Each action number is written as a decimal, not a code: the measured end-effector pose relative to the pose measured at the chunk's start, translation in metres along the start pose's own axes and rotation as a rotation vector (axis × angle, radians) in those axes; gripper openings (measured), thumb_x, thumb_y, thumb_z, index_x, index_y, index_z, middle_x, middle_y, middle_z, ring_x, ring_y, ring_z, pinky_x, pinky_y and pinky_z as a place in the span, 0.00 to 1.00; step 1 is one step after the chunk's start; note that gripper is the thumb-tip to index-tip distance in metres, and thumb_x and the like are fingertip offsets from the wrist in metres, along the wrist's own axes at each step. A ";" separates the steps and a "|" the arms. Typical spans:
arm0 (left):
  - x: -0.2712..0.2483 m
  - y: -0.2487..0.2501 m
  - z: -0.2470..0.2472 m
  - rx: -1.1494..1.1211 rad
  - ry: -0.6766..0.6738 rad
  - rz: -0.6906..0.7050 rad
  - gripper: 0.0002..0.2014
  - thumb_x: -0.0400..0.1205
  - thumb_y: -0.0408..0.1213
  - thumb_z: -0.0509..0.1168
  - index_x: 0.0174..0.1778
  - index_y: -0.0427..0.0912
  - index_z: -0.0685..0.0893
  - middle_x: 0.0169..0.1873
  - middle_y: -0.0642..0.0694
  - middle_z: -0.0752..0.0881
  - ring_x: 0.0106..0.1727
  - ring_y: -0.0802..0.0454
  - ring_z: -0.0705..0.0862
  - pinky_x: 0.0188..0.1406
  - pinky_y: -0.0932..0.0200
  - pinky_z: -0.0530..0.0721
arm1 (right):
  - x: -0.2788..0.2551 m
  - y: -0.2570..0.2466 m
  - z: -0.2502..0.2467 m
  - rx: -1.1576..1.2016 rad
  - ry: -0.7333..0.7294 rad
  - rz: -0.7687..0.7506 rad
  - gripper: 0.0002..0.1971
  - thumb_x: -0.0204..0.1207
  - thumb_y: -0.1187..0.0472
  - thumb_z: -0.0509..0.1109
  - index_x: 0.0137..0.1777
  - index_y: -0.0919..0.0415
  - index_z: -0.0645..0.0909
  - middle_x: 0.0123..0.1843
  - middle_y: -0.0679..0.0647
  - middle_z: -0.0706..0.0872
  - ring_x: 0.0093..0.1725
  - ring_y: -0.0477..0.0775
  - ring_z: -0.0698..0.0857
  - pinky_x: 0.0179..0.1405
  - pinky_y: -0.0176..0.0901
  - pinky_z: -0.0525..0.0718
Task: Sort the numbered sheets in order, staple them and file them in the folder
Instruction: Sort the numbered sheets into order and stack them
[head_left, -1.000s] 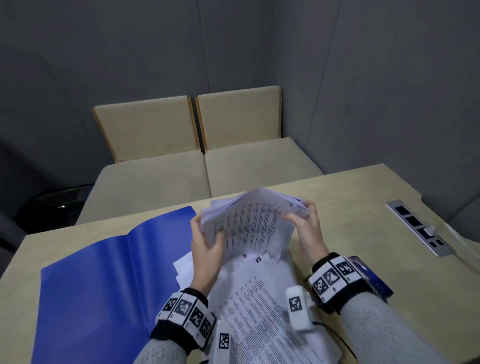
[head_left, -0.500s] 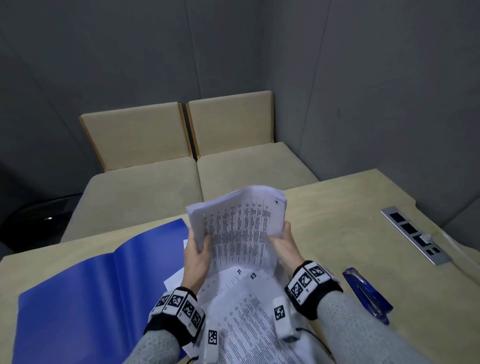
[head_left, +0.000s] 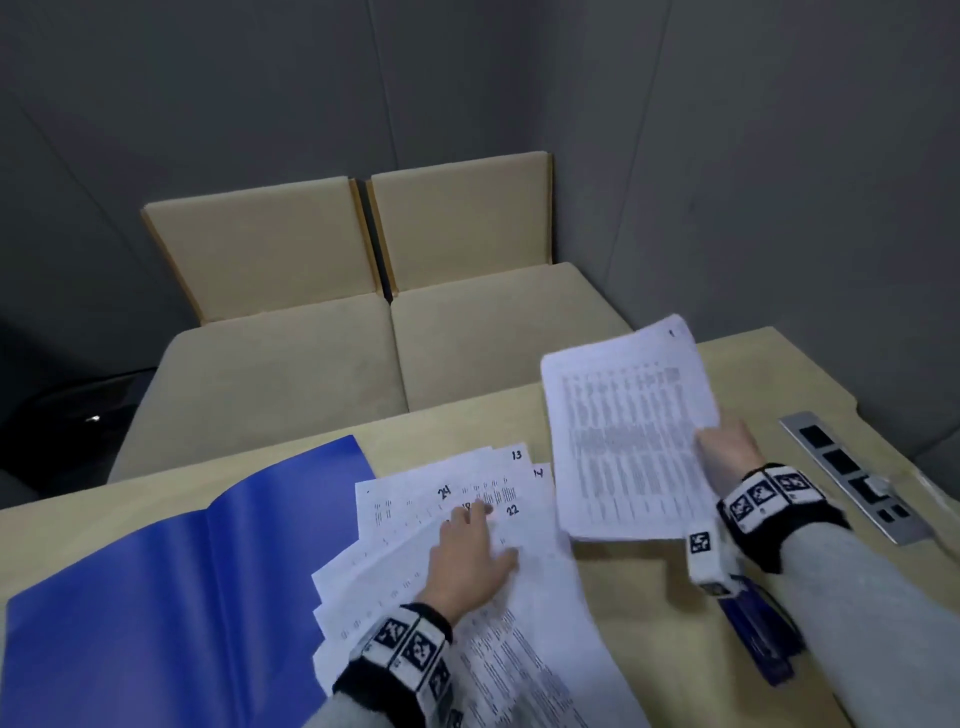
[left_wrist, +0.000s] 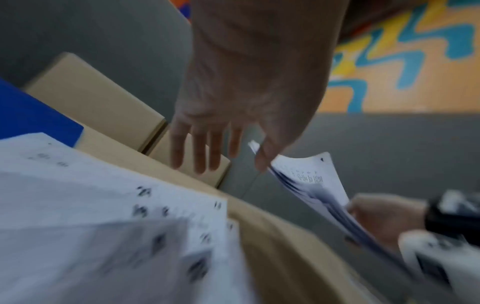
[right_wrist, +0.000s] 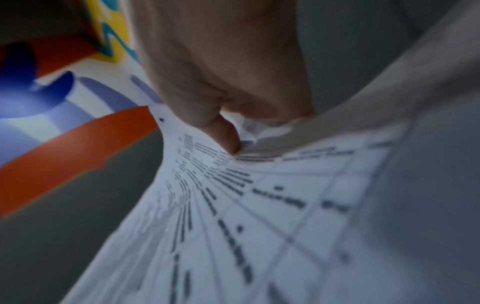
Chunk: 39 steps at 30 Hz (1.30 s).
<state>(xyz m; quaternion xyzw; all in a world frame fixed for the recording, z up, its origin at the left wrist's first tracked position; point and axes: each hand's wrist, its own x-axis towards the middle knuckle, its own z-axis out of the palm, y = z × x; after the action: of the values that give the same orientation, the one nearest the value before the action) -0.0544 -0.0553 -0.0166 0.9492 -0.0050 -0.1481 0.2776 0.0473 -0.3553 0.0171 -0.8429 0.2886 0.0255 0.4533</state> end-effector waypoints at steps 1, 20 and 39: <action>-0.007 -0.008 0.012 0.117 -0.075 -0.041 0.30 0.79 0.49 0.66 0.73 0.45 0.64 0.67 0.43 0.69 0.68 0.44 0.71 0.65 0.47 0.76 | 0.010 0.009 -0.007 -0.095 0.027 0.061 0.12 0.78 0.65 0.59 0.58 0.64 0.79 0.57 0.67 0.84 0.51 0.68 0.82 0.51 0.53 0.79; -0.040 -0.085 0.039 0.270 0.079 -0.058 0.39 0.74 0.62 0.64 0.75 0.47 0.60 0.65 0.48 0.67 0.66 0.49 0.68 0.66 0.53 0.68 | -0.134 0.032 0.139 -0.195 -0.475 -0.461 0.12 0.78 0.61 0.67 0.60 0.50 0.76 0.56 0.52 0.78 0.57 0.55 0.80 0.56 0.45 0.78; -0.036 -0.098 0.008 0.191 0.341 0.239 0.11 0.83 0.40 0.65 0.35 0.42 0.78 0.34 0.46 0.80 0.36 0.46 0.77 0.41 0.54 0.77 | -0.187 0.068 0.167 -0.500 -0.340 -0.521 0.21 0.82 0.54 0.59 0.75 0.50 0.66 0.73 0.48 0.72 0.70 0.54 0.70 0.66 0.51 0.71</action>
<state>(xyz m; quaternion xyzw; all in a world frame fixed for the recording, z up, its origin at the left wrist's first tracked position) -0.0983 0.0267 -0.0648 0.9752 -0.0844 0.0495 0.1986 -0.1063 -0.1668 -0.0749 -0.9560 -0.0290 0.1182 0.2669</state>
